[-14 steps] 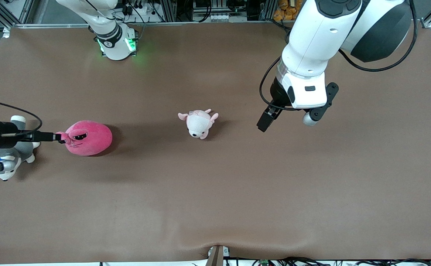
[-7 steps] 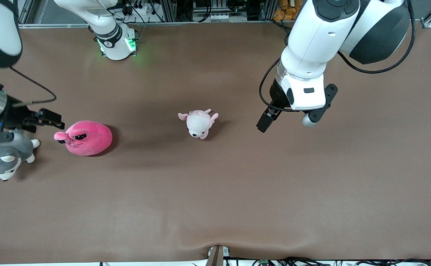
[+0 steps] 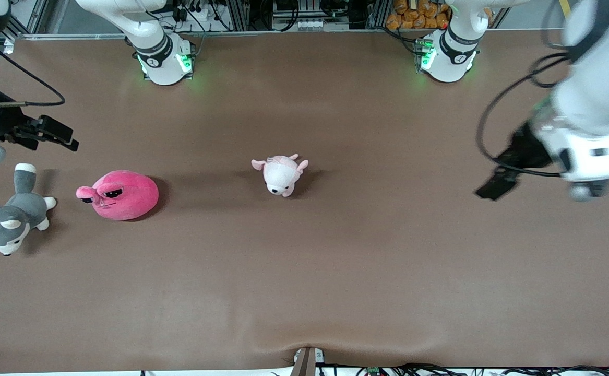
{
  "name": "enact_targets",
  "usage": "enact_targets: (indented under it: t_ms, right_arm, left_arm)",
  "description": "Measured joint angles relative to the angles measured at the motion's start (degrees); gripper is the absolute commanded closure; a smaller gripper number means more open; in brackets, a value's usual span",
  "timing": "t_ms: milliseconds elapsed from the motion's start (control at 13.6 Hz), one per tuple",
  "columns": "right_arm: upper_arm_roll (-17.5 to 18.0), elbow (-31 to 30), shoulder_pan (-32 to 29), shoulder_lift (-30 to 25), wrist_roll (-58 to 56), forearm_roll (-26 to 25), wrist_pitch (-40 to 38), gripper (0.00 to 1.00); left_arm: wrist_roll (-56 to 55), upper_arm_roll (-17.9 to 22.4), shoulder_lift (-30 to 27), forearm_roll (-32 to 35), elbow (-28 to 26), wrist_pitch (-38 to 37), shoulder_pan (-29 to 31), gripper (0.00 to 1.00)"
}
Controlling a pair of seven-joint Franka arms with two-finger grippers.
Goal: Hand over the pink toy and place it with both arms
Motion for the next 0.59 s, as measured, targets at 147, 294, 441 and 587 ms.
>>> enact_targets:
  t_ms: [147,294,441,587]
  right_arm:
    - [0.3,0.6,0.9,-0.5,0.0,-2.9,-1.3,0.0]
    - [0.9,1.1,2.3,-1.4,0.2,-4.8,-2.0,0.0]
    - [0.9,1.2,2.6,-2.4,0.3,-4.9,-2.8,0.0]
    - [0.5,1.1,2.5,-2.6,0.3,-4.8,-3.1,0.0]
  left_arm:
    - [-0.7,-1.0,-0.1,0.0,-0.6,0.0,-0.9,0.0]
    - [-1.2,-1.4,-0.1,0.0,-1.1,-0.5,-2.1,0.0]
    - [0.8,-1.4,-0.1,0.1,-1.2,-2.1,-2.1,0.0]
    - [7.9,-1.1,-0.2,0.5,-1.2,-4.1,-1.7,0.0]
